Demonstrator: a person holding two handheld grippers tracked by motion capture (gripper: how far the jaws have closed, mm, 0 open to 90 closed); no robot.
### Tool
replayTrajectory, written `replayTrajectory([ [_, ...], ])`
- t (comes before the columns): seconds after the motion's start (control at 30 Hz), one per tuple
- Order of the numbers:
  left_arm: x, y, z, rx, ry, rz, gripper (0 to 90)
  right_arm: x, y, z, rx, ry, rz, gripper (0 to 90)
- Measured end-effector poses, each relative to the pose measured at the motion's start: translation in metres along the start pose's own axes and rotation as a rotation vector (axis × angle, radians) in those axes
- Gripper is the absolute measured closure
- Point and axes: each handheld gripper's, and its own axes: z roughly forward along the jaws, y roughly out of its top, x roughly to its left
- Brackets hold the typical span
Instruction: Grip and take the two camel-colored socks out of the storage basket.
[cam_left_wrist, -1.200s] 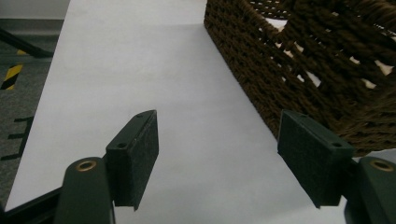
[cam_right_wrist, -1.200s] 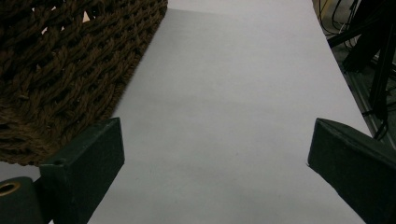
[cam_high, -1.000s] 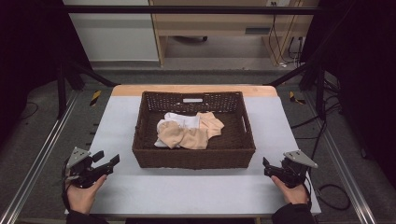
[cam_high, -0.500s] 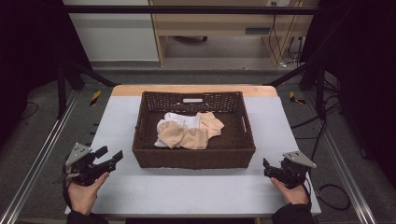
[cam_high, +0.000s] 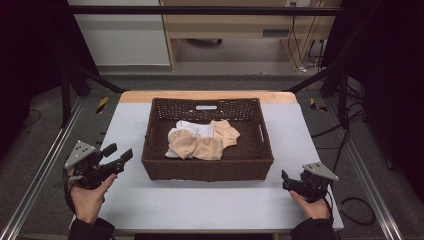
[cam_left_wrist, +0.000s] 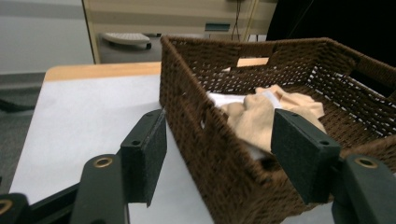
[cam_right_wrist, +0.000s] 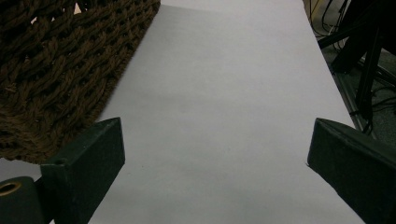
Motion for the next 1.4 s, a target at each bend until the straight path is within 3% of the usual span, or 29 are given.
replayTrajectory([
  [0.37,-0.026,0.024,0.027,-0.004,-0.045,0.052,40.4,-0.001,0.000,0.000,-0.008,-0.001,0.004,3.7],
  [0.63,-0.037,0.040,0.040,0.003,-0.062,0.090,42.0,0.000,0.000,0.001,-0.003,0.001,0.003,3.7],
  [1.07,-0.052,0.059,0.071,0.034,-0.059,0.129,42.6,-0.001,0.001,0.001,-0.010,0.011,0.004,3.5],
  [1.4,-0.059,0.069,0.107,0.060,-0.042,0.164,42.5,-0.001,0.001,0.002,-0.005,0.008,0.005,3.6],
])
